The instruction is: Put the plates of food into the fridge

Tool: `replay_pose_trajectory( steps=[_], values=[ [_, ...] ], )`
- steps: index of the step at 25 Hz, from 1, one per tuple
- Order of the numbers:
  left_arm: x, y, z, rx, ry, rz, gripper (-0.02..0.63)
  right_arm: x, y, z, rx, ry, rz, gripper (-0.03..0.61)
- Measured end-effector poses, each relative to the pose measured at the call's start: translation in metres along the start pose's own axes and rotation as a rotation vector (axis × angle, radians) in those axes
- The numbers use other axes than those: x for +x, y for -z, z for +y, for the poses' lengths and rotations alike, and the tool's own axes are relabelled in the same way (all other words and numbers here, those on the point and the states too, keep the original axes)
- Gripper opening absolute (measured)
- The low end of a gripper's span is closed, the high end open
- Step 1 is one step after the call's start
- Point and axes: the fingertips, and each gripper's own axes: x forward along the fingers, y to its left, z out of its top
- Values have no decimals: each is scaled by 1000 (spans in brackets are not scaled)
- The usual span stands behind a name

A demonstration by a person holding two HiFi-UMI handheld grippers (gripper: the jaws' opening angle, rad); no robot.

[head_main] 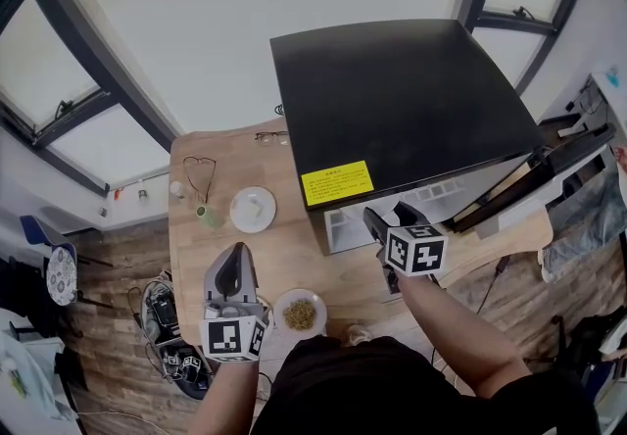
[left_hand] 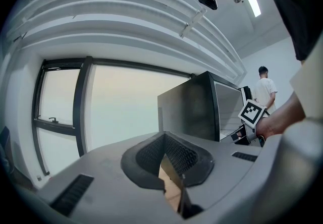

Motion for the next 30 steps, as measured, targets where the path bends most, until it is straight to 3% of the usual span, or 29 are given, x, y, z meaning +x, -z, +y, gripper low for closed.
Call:
replay_pose_trajectory(
  steps=[8, 18, 25, 30],
  values=[
    [-6, -2, -1, 4, -16, 0, 5, -1, -3, -18, -109, 88, 8, 313],
    [-6, -7, -14, 41, -12, 6, 3, -14, -15, -12, -157, 59, -61, 311],
    [-27, -16, -22, 23, -78, -24, 5, -32, -23, -2, -182, -26, -151, 310],
    [-48, -13, -32, 39, -132, -11, 5, -45, -18, 9, -174, -150, -207, 308]
  ],
)
